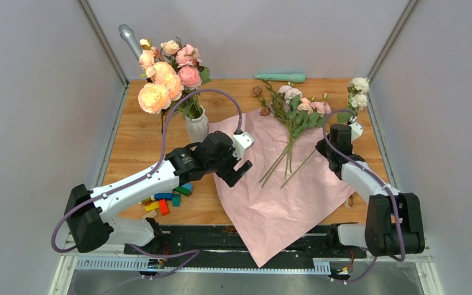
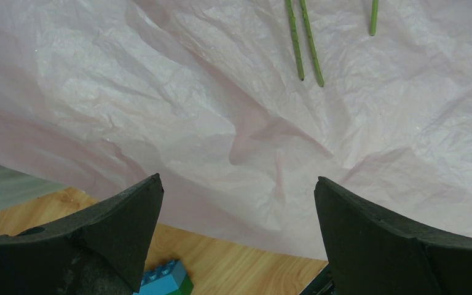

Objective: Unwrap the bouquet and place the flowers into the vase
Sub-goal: Pick up the fake flower from the wrapping paper.

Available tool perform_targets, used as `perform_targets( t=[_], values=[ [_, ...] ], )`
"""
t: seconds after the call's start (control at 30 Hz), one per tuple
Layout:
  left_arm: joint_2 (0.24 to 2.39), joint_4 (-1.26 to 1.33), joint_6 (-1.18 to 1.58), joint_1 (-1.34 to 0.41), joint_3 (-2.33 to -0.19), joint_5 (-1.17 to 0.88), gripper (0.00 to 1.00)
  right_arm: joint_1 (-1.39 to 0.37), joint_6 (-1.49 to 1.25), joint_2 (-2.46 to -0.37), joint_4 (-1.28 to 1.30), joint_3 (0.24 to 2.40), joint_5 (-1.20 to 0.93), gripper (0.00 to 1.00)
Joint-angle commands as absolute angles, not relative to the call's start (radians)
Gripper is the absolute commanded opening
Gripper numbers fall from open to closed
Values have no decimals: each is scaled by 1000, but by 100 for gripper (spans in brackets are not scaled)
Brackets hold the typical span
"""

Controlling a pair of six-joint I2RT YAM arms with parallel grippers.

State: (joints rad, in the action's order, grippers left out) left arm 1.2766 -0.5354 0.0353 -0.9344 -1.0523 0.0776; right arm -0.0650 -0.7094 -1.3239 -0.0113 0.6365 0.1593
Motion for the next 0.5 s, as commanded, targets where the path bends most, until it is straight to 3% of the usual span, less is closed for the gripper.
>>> perform_targets(
  t=[0.0,0.2,0.47],
  values=[
    [1251,-522,18,-935,-1060,83,100,-78,-593,-1231,84,663,332,0],
    [1223,-503,19,-936,-1052,51,100,-84,-492,-1086,161,648,397,0],
    [1181,-458,32,-985,-1093,-32,98,-117,-316,-828,152,650,29,0]
  ],
)
